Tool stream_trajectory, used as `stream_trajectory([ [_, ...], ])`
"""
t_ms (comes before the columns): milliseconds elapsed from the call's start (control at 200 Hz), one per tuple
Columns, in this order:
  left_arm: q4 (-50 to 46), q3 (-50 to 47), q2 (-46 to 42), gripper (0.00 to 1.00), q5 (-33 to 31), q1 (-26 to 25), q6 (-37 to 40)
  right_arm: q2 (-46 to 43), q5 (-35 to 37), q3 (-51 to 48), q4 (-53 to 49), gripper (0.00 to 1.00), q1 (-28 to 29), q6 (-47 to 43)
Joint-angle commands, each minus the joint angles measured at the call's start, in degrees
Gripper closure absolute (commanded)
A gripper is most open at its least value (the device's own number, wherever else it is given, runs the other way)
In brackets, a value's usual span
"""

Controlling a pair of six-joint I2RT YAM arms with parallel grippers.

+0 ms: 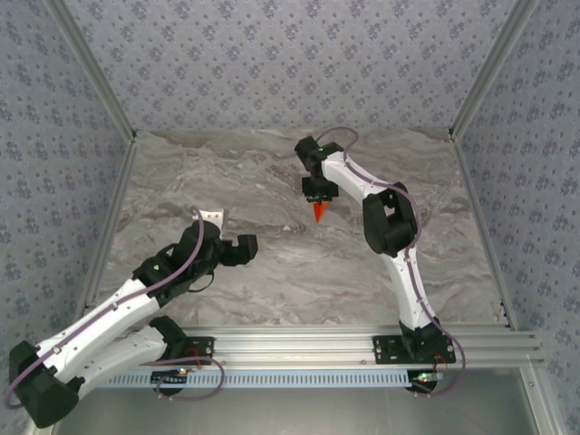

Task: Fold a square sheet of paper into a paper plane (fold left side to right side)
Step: Place the paper plane at the top-center of the table.

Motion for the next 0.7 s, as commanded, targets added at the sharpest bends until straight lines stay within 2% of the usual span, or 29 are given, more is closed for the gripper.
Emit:
stream_trajectory([
  [0,-0.64,1.12,0.41,0.02,0.62,0.27,1.32,1.95,1.28,1.95,-2.19,0.75,0.27,0.64],
  [260,-0.97,1.59,1.06,0.02,0.41,0.29,1.5,3.46,-0.28,2.2,-1.69,0.68,0.48,0.19],
  [440,-1.17,1.79,1.16,0.02,0.28,0.27,1.41,3.66,-0.07,2.38,-2.33,0.68,0.73,-0.31],
  [620,-1.76,2.27,1.04,0.02,-0.72,0.3,1.45,0.73,2.18,2.07,-3.71,0.65,1.46,-1.76],
  [695,-1.77,2.28,0.99,0.02,-1.33,0.9,0.81,-1.28,2.84,1.11,-4.14,0.6,1.83,-2.25],
])
